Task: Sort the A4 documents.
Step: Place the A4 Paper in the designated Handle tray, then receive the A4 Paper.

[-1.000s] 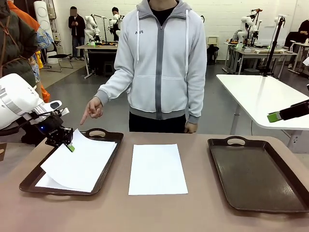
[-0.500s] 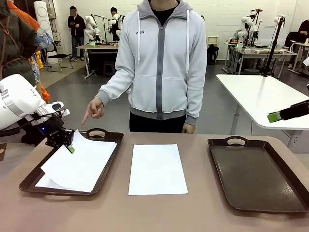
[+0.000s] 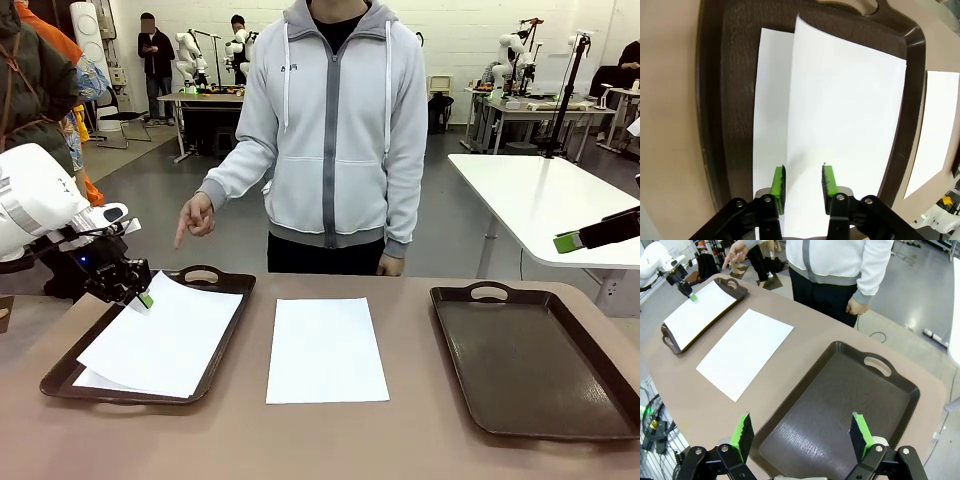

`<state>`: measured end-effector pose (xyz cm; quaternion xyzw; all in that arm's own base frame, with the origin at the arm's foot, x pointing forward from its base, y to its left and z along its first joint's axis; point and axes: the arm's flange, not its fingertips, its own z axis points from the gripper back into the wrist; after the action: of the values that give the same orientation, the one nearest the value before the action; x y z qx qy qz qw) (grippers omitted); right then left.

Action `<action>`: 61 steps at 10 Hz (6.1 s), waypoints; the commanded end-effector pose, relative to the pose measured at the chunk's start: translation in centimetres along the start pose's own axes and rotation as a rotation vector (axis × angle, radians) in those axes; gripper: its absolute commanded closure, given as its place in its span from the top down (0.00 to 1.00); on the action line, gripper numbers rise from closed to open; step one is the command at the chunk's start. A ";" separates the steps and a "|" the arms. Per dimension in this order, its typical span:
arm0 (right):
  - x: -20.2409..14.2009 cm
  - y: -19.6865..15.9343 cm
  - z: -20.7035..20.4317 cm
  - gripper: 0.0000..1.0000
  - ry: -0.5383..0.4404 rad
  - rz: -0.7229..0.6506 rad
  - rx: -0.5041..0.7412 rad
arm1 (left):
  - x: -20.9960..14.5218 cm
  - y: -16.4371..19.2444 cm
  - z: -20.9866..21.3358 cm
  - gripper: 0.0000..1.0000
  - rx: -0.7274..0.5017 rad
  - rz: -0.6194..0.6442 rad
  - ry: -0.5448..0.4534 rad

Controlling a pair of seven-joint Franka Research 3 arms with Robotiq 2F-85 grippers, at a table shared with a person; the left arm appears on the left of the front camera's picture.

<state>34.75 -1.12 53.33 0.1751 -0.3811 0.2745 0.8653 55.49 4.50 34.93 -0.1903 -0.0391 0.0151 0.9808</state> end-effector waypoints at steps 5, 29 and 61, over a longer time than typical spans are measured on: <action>0.0 0.0 -0.2 1.00 -0.002 -0.002 0.007 | -1.2 -0.5 2.5 1.00 0.119 -0.001 -0.043; 0.0 0.0 -0.2 1.00 -0.002 -0.002 0.007 | -1.1 -11.7 12.7 1.00 -0.094 -0.617 -0.362; 0.0 0.0 -0.2 1.00 -0.002 -0.002 0.007 | -11.7 -10.2 20.7 1.00 -0.216 -0.856 -0.380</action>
<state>34.74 -1.11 53.34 0.1745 -0.3811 0.2746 0.8654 42.32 2.21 56.99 -0.2552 -0.2921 -0.3571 0.8497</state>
